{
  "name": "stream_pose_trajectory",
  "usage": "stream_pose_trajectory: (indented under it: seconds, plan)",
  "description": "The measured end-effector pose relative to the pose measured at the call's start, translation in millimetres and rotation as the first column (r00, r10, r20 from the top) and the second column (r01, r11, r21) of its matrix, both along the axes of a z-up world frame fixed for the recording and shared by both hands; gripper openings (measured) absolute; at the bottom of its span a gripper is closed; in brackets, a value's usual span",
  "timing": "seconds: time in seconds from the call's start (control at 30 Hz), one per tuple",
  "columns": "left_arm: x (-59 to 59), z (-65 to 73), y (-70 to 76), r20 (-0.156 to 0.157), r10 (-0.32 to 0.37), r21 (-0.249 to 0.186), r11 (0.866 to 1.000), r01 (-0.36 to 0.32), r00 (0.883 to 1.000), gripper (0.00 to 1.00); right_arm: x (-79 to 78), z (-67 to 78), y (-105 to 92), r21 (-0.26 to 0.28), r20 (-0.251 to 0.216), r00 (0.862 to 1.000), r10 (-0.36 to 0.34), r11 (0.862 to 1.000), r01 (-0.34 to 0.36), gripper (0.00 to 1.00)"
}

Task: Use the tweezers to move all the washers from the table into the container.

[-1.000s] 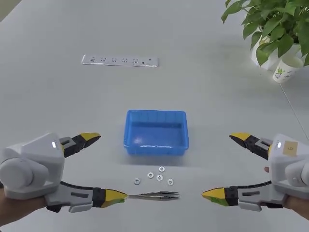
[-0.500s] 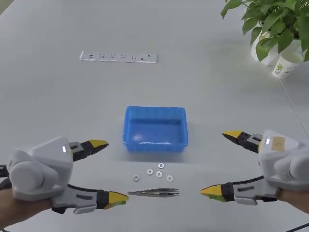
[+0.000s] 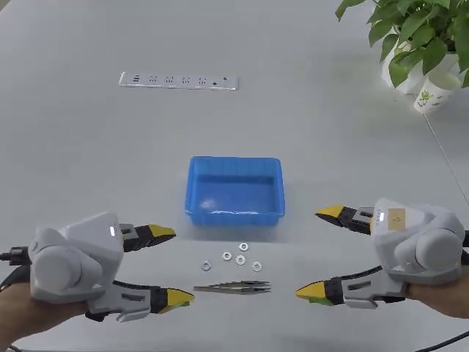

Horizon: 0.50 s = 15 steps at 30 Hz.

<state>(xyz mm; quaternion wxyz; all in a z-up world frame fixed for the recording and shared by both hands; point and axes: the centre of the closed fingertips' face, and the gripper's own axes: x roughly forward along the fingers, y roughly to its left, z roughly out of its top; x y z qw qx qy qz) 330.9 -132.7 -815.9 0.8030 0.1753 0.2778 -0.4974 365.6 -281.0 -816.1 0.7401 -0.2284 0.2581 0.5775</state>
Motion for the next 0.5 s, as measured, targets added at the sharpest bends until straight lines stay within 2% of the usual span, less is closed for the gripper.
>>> stream_pose_trajectory:
  seconds: [0.27,0.5]
  plan:
    - [-6.6,-14.9,-7.2,-0.014,-0.072,0.059,0.996,0.073,0.997,0.48,-8.4,-9.1,8.3,-0.024,-0.014,0.998,0.066,0.998,-0.066,0.63]
    - [-10.3,-25.9,-12.5,-0.027,-0.115,0.092,0.989,0.117,0.993,0.37,-14.8,-14.2,17.9,-0.033,-0.023,0.994,0.111,0.993,-0.112,0.55]
